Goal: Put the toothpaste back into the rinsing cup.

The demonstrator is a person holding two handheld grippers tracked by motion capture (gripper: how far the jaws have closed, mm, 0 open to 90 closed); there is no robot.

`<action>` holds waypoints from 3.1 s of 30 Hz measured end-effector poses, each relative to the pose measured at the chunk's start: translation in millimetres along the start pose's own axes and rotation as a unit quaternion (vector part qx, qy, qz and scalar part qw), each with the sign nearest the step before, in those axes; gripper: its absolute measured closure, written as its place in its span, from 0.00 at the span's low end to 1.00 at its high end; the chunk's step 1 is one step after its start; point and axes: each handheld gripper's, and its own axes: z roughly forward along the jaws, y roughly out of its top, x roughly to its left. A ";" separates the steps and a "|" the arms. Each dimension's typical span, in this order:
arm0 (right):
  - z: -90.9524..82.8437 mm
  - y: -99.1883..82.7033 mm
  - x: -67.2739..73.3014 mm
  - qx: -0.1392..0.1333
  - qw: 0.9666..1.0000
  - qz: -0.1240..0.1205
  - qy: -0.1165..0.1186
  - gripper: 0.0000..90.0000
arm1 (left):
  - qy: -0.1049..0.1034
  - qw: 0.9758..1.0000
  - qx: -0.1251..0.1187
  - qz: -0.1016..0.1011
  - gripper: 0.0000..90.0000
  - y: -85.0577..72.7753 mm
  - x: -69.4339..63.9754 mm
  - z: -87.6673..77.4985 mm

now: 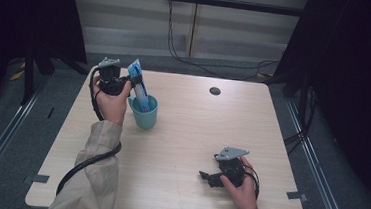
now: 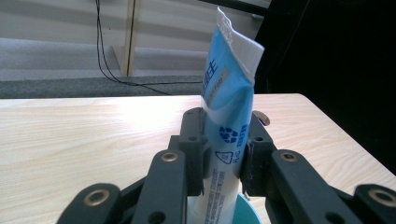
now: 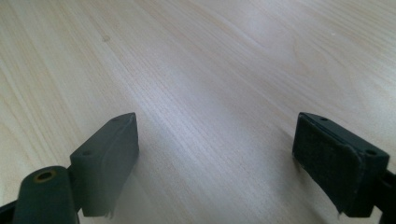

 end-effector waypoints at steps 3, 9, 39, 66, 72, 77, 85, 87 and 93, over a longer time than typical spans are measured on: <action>0.0 0.0 -0.1 0.000 1.000 -0.001 0.000 0.15 | 0.000 1.000 0.001 0.003 0.83 -1.9 -1.3 1.2; 0.0 0.0 -0.1 0.000 1.000 0.000 0.000 0.15 | 0.004 1.000 0.000 0.001 0.83 -6.5 -2.6 3.2; 0.0 0.0 -0.1 0.000 1.000 -0.001 0.000 0.15 | 0.017 1.000 -0.001 0.001 0.82 -25.5 -0.2 5.4; 0.0 0.0 -0.1 0.000 1.000 0.000 0.000 0.15 | 0.023 0.999 -0.014 -0.024 0.81 -29.8 12.8 -1.1; 0.1 0.0 -0.2 0.000 1.000 0.000 0.001 0.15 | 0.022 0.999 -0.014 -0.027 0.81 -30.8 14.0 -2.2; 0.1 0.1 -0.3 0.000 1.000 0.000 0.001 0.15 | 0.027 0.999 -0.013 -0.027 0.80 -30.8 16.4 -3.8; 0.1 0.2 -0.4 0.000 1.000 -0.001 0.002 0.15 | 0.028 0.999 -0.016 -0.032 0.78 -30.5 18.2 -6.3; 0.1 0.2 -0.4 0.000 1.000 -0.001 0.002 0.15 | 0.027 0.999 -0.018 -0.033 0.77 -30.2 18.3 -7.1; 0.2 0.3 -0.5 0.000 1.000 -0.001 0.002 0.15 | 0.022 0.999 -0.016 -0.033 0.73 -31.3 19.1 -8.1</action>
